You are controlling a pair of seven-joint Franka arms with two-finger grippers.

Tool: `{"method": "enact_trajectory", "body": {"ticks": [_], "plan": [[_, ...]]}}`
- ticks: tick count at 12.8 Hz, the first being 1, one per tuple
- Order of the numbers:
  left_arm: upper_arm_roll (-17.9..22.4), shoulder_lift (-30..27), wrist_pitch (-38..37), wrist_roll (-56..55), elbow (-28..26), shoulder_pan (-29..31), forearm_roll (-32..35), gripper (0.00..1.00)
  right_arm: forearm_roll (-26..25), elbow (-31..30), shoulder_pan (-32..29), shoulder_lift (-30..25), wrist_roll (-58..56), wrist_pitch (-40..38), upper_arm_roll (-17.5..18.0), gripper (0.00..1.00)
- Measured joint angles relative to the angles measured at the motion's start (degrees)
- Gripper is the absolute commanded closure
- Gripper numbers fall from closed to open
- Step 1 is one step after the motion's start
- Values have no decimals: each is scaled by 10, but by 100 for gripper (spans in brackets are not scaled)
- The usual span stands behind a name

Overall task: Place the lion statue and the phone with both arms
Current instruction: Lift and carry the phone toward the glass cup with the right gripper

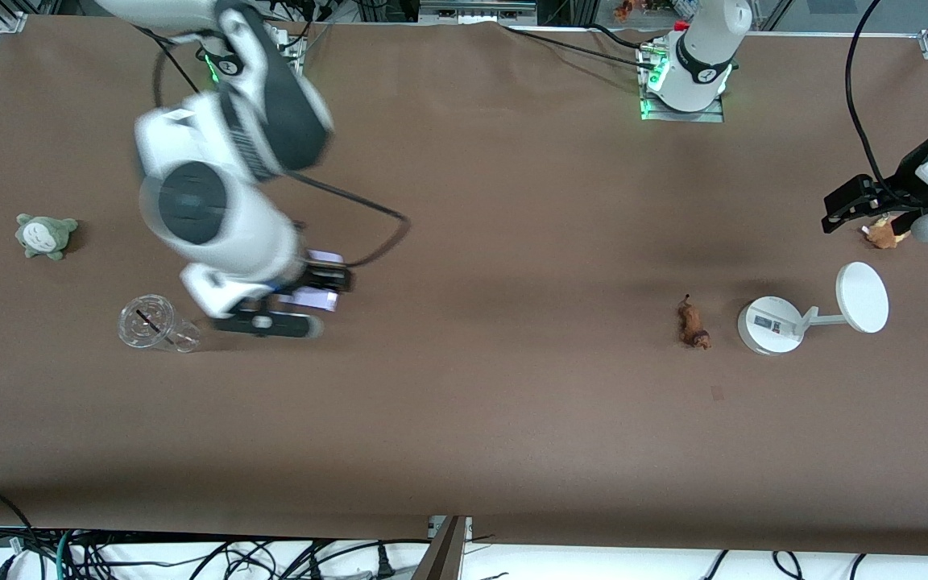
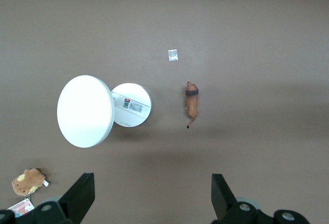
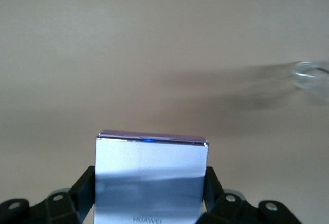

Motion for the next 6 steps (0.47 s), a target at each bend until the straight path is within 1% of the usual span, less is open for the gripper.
{"method": "enact_trajectory", "body": {"ticks": [2,3,4,5,6], "plan": [[1,0,0,0,0,0,0,0,2,-3,-47,-29,-71,-43,-6,100],[1,0,0,0,0,0,0,0,3,-9,-60,-37,-112,-49,-22,100],[1,0,-1,0,0,0,0,0,5,-23,-65,-42,-153,-45,-47,100],[1,0,-2,0,0,0,0,0,7,-41,-67,-43,-184,-31,-71,100],[1,0,-2,0,0,0,0,0,8,-64,-69,-42,-202,-6,-87,100]]}}
